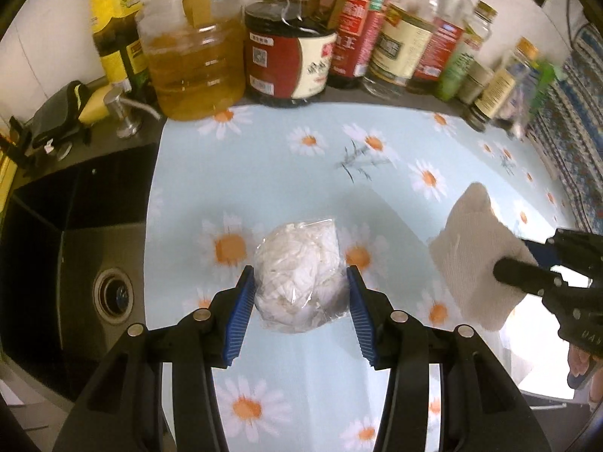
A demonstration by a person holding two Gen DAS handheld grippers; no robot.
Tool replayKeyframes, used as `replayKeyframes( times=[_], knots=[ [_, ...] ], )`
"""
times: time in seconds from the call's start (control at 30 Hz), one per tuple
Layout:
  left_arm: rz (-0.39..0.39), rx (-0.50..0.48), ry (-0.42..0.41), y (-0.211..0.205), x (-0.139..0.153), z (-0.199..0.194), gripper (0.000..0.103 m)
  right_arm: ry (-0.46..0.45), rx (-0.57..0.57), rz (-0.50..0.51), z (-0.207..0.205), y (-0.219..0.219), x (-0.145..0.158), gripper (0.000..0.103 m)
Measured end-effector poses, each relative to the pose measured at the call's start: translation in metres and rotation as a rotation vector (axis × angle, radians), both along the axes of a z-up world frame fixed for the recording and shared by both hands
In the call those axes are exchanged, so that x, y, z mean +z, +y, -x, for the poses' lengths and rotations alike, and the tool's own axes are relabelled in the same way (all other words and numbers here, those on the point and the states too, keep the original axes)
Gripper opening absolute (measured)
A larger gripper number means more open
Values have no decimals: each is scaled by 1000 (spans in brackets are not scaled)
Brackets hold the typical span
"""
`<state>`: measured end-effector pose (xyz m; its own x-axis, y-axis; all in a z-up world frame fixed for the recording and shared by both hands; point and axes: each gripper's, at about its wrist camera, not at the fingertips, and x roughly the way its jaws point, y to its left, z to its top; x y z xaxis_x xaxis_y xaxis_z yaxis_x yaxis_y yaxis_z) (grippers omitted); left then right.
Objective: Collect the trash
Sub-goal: 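Carry both held items down over the black bin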
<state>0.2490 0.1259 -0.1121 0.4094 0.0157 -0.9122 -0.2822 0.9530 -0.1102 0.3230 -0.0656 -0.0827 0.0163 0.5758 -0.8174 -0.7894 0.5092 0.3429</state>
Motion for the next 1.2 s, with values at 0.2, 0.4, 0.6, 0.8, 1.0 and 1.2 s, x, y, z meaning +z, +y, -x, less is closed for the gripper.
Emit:
replayKeyframes(
  times=[0.2, 0.4, 0.6, 0.8, 1.0, 1.2],
  knots=[
    [8, -26, -2, -24, 1, 41, 46, -8, -17, 0, 40, -18, 7, 24],
    [20, -57, -14, -47, 5, 82, 46, -4, -35, 1, 76, -34, 9, 24],
    [21, -97, -31, -72, 13, 119, 46, -1, -45, 3, 115, -50, 11, 24],
    [38, -117, -46, -90, 15, 151, 46, 6, -45, 8, 150, -61, 12, 24],
    [55, -131, -42, -105, 10, 178, 46, 16, -30, 16, 181, -69, 11, 24],
    [79, -121, -31, -111, 0, 206, 46, 38, -18, 23, 205, -74, 6, 24]
  ],
)
